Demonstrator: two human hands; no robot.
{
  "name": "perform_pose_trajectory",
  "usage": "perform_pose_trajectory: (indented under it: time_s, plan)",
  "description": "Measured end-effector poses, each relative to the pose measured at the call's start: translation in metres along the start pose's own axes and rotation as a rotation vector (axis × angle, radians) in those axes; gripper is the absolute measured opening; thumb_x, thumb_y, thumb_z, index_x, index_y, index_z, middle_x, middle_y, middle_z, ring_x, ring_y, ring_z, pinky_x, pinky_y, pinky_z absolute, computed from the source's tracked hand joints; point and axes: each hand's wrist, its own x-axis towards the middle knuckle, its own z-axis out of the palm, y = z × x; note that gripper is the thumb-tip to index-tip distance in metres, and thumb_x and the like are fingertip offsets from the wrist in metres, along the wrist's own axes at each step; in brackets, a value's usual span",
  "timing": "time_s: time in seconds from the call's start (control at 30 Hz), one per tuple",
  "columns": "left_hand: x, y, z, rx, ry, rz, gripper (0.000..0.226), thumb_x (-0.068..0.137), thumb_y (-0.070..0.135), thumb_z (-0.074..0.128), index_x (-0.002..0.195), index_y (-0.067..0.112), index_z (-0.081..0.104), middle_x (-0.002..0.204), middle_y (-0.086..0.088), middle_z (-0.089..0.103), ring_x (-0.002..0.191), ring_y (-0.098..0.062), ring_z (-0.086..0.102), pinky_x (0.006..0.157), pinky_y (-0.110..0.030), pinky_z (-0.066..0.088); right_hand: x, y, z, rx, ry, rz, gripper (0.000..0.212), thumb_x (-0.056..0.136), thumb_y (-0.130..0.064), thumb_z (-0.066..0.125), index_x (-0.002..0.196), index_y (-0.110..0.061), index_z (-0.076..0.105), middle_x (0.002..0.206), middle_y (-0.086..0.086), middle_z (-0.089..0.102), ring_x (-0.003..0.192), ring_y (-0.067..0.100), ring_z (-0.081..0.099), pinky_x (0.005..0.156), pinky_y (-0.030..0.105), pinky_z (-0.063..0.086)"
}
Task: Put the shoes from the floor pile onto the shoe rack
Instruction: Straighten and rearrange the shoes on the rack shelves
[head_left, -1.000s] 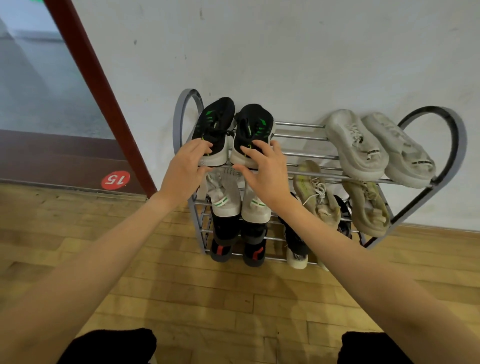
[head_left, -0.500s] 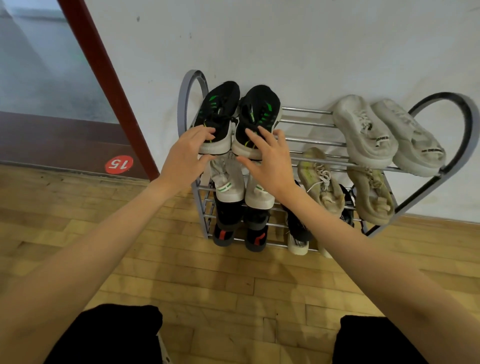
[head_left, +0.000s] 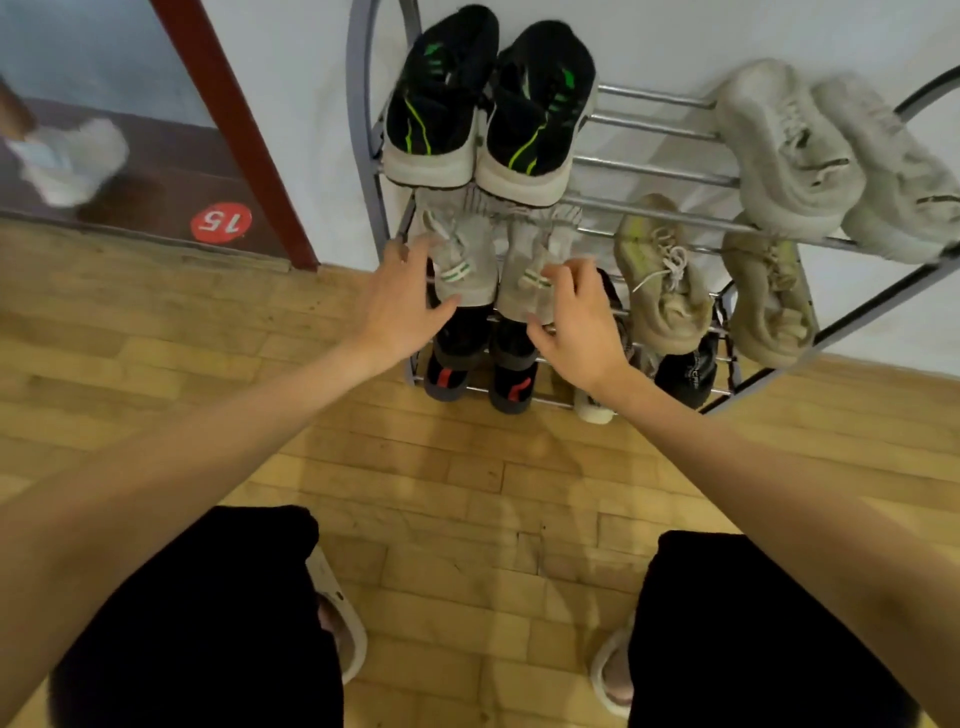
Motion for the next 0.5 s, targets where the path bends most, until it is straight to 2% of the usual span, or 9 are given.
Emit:
perform_pose_trajectory:
  time_s: [0.1, 0.17, 0.23, 0.37, 0.5]
  plan:
    - [0.011, -0.006, 0.015, -0.124, -0.075, -0.180, 0.075, 0.077, 0.050, 0.069, 0.139, 0.031, 0.031, 0.131, -0.016, 0.040, 0.107, -0.032, 0.054, 0.080, -0.029, 0.042, 0.005, -0.004, 0.011, -0.014, -0.066, 0.112, 0.076, 0.083, -0.035, 0.069, 0.143, -0.007, 0.033, 0.135, 0.029, 0.036, 0.121, 0.047, 0.041, 0.097, 0.047, 0.043]
    - [0.018, -0.007, 0.022, -0.202, -0.141, -0.237, 0.079, 0.077, 0.051, 0.069, 0.142, 0.034, 0.028, 0.138, -0.015, 0.039, 0.122, -0.033, 0.045, 0.085, -0.030, 0.038, 0.012, -0.008, 0.018, 0.010, -0.093, 0.150, 0.086, 0.082, -0.036, 0.071, 0.150, -0.012, 0.022, 0.142, 0.032, 0.028, 0.127, 0.050, 0.036, 0.102, 0.050, 0.040]
    - [0.023, -0.005, 0.028, -0.247, -0.170, -0.243, 0.078, 0.078, 0.047, 0.069, 0.142, 0.035, 0.027, 0.137, -0.014, 0.041, 0.123, -0.033, 0.044, 0.085, -0.031, 0.038, 0.020, -0.009, 0.022, 0.016, -0.116, 0.196, 0.091, 0.081, -0.036, 0.072, 0.151, -0.016, 0.018, 0.145, 0.032, 0.023, 0.130, 0.052, 0.031, 0.105, 0.052, 0.035]
    - [0.030, -0.001, 0.031, -0.238, -0.178, -0.249, 0.072, 0.076, 0.046, 0.073, 0.135, 0.027, 0.037, 0.129, -0.011, 0.051, 0.112, -0.030, 0.053, 0.081, -0.030, 0.042, 0.035, -0.008, 0.020, -0.069, -0.206, 0.237, 0.072, 0.077, -0.046, 0.072, 0.133, -0.011, 0.043, 0.137, 0.027, 0.033, 0.123, 0.046, 0.035, 0.102, 0.046, 0.033]
    - [0.036, -0.003, 0.030, -0.228, -0.194, -0.297, 0.059, 0.078, 0.041, 0.074, 0.125, 0.018, 0.048, 0.127, -0.010, 0.054, 0.112, -0.028, 0.054, 0.086, -0.033, 0.044, 0.031, -0.006, 0.010, -0.077, -0.226, 0.208, 0.059, 0.082, -0.040, 0.070, 0.127, -0.009, 0.049, 0.135, 0.023, 0.040, 0.121, 0.046, 0.040, 0.101, 0.047, 0.038]
